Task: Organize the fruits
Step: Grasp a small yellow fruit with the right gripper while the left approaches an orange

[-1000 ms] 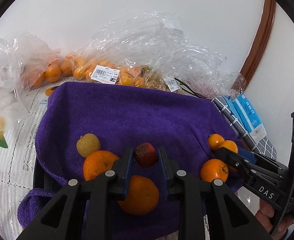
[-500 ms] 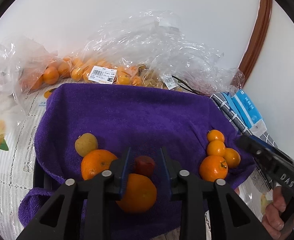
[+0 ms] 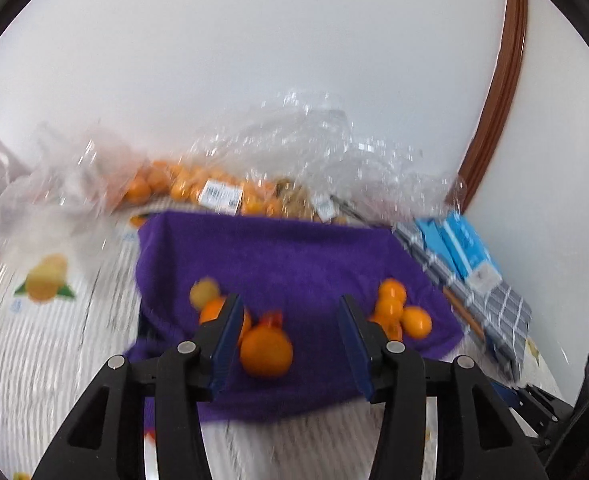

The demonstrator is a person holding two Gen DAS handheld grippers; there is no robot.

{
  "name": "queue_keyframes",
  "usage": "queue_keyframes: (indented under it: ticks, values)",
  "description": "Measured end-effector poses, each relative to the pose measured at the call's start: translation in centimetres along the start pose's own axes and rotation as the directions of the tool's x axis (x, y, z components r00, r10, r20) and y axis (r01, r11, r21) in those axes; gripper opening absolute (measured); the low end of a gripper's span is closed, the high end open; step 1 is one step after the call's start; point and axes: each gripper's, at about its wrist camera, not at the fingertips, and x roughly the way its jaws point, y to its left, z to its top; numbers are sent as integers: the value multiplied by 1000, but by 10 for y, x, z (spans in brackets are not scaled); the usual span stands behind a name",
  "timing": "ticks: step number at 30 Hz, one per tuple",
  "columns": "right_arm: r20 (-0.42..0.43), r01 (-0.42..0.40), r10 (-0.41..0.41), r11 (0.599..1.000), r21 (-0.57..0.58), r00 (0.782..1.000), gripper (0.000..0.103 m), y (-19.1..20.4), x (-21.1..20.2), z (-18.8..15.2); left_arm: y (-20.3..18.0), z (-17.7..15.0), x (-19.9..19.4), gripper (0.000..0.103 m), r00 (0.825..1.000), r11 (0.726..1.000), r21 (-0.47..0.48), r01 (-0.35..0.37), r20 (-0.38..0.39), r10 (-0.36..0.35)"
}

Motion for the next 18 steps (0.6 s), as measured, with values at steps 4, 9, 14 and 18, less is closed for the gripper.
queue_keyframes:
  ticks: [4, 9, 14, 18]
  values:
    - [-30, -46, 45, 999, -30, 999, 53, 17, 5, -18, 13, -27, -20, 47, 998, 998, 27, -63, -28, 64]
    - [-79, -56, 53, 998, -32, 995, 47, 28, 21, -32, 32, -57, -44, 47, 995, 997, -6, -79, -58, 78]
    - [-104, -16, 11, 999, -49, 995, 26, 35, 30, -34, 32, -68, -44, 47, 991, 996, 7, -89, -97, 89]
    - [-87, -40, 37, 999, -29, 996, 26, 28, 19, -39, 18, -70, -33, 47, 986, 996, 37, -84, -140, 88]
